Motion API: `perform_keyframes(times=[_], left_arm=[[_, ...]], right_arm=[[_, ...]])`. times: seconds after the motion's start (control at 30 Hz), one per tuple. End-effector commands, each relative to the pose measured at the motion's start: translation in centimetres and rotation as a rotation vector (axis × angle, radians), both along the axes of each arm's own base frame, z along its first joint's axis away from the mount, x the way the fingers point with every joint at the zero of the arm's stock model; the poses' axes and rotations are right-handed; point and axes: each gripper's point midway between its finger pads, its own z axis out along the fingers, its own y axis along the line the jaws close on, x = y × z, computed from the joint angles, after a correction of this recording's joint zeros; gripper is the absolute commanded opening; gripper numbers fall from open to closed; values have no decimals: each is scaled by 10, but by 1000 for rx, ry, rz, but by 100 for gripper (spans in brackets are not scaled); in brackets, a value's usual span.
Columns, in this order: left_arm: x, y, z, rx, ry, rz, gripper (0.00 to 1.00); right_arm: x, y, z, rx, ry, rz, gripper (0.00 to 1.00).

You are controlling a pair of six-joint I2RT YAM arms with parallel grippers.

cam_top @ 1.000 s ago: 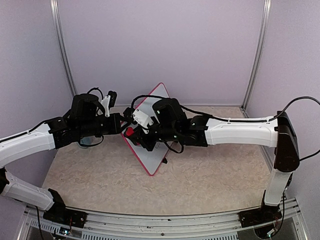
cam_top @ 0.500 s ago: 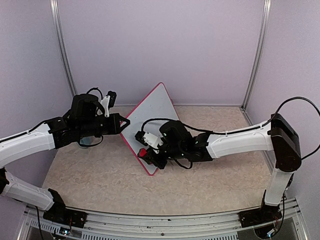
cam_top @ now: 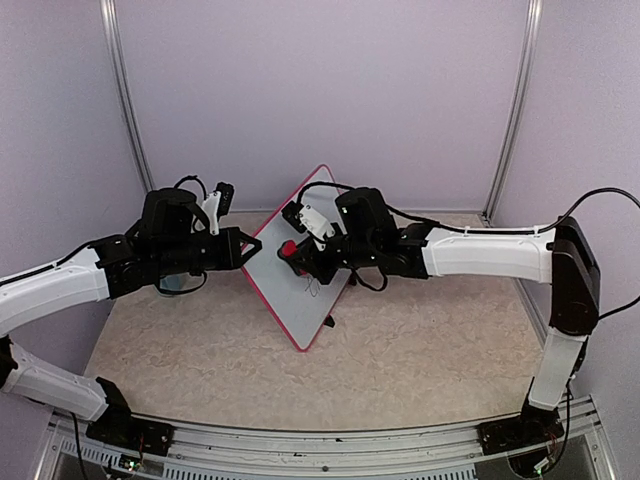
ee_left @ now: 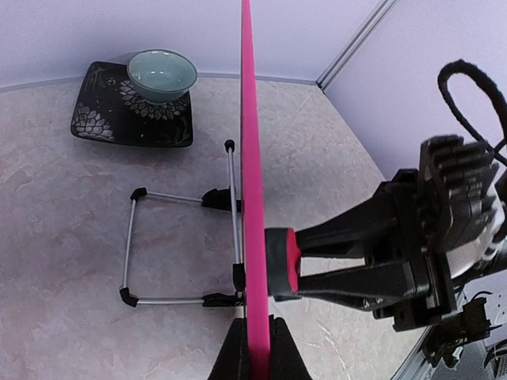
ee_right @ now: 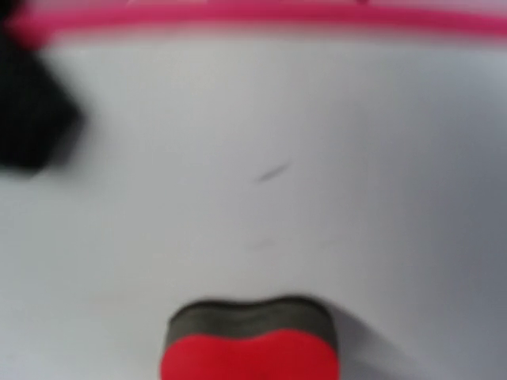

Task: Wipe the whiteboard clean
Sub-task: Erase the whiteboard at the center of the board.

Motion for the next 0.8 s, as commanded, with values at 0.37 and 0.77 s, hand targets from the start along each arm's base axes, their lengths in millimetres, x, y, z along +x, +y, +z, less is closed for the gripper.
perform_keyframes(times=[0.37,0.77], left_arm=[[-21,-11,-27,35,78,-105,0],[-22,-8,-22,28,73,-101,0]], right_arm=[[-20,-35,-114,-119,200,19,1],[-17,-48,-127,-152,209,-28,1]])
